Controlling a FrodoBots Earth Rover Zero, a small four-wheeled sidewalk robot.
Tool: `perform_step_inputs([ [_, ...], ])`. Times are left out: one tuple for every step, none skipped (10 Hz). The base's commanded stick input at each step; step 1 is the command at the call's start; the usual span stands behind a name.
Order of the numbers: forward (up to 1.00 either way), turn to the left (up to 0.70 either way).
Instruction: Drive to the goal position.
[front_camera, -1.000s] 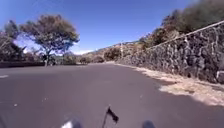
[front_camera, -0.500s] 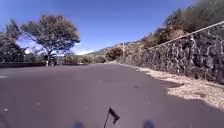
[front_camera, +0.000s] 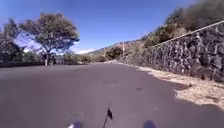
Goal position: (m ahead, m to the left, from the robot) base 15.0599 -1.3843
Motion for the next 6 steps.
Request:
perform_step_inputs([
  [0.70,0.00],
  [0.70,0.00],
  [0.70,0.00],
  [0.70,0.00],
  [0.70,0.00],
  [0.70,0.00],
])
